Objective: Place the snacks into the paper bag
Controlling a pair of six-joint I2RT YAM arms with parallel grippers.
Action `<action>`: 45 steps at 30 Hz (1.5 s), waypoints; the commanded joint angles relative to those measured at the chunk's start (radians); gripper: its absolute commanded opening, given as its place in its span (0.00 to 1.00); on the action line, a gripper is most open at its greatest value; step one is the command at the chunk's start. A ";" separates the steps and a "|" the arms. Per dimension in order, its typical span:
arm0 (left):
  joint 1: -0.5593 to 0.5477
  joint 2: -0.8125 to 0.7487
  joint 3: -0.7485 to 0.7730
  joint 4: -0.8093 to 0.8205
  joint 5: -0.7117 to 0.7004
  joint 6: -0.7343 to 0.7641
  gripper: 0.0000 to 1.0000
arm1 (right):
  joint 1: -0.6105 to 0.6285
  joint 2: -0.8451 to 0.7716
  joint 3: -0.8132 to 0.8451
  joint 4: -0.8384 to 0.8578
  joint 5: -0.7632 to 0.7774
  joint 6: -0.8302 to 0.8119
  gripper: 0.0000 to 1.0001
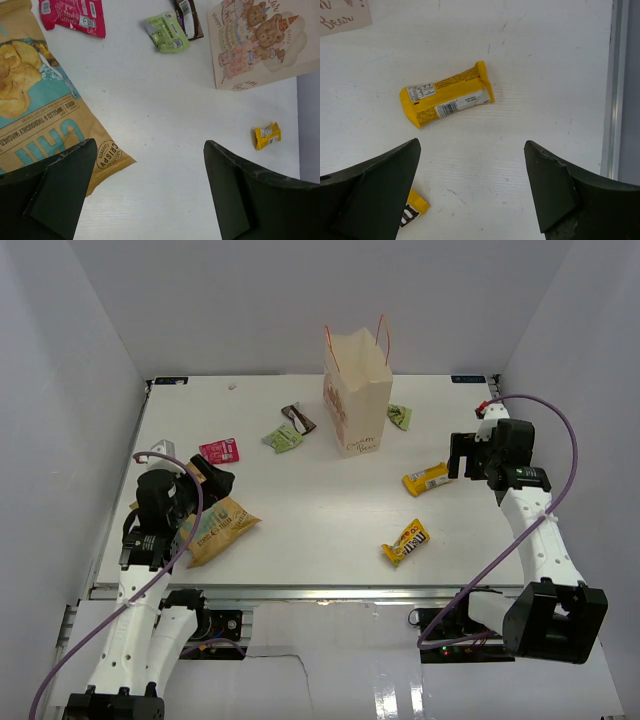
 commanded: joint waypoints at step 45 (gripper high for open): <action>0.205 0.467 -0.005 -0.214 -0.211 -0.188 0.20 | 0.130 0.305 0.234 -0.383 -0.992 -0.827 0.90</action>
